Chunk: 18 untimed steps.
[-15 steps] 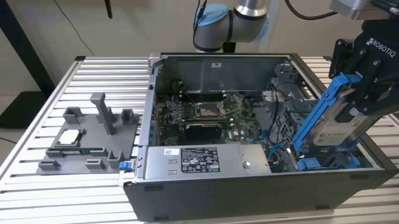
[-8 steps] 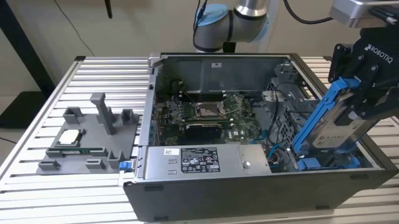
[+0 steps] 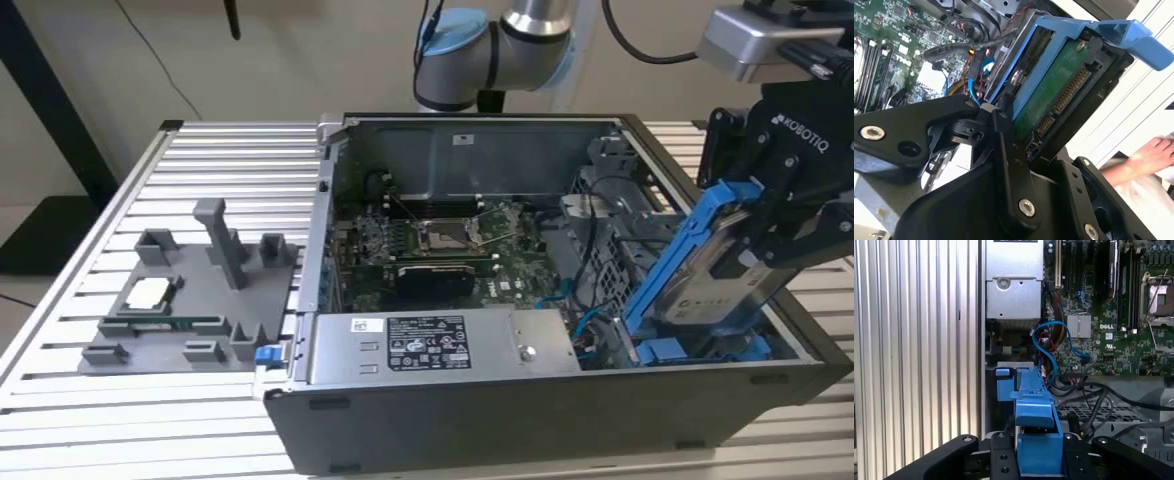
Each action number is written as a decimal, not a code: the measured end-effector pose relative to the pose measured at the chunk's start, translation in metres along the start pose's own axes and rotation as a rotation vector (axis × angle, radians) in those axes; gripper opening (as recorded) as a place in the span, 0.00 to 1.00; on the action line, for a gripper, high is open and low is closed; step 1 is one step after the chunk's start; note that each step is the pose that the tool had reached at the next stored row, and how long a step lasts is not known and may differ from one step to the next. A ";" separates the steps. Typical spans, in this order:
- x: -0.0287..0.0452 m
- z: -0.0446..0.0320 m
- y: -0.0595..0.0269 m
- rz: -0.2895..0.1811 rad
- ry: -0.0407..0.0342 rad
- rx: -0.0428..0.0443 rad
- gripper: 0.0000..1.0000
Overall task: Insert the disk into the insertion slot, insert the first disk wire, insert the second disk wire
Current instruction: 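Insert the disk into the insertion slot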
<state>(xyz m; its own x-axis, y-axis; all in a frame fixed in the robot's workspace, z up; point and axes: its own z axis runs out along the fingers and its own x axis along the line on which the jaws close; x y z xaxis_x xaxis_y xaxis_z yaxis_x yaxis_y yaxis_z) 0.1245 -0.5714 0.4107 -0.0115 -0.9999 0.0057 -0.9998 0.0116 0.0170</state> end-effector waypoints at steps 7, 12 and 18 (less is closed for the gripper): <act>-0.0001 0.0117 -0.0004 0.000 -0.0001 0.0019 0.33; -0.0002 0.0209 -0.0005 0.000 0.0000 0.0019 0.33; -0.0002 0.0245 -0.0006 0.000 -0.0005 0.0019 0.33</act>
<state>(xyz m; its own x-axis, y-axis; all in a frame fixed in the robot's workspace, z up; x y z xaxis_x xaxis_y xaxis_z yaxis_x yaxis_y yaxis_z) 0.1247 -0.5713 0.3862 -0.0116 -0.9999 0.0052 -0.9998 0.0116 0.0151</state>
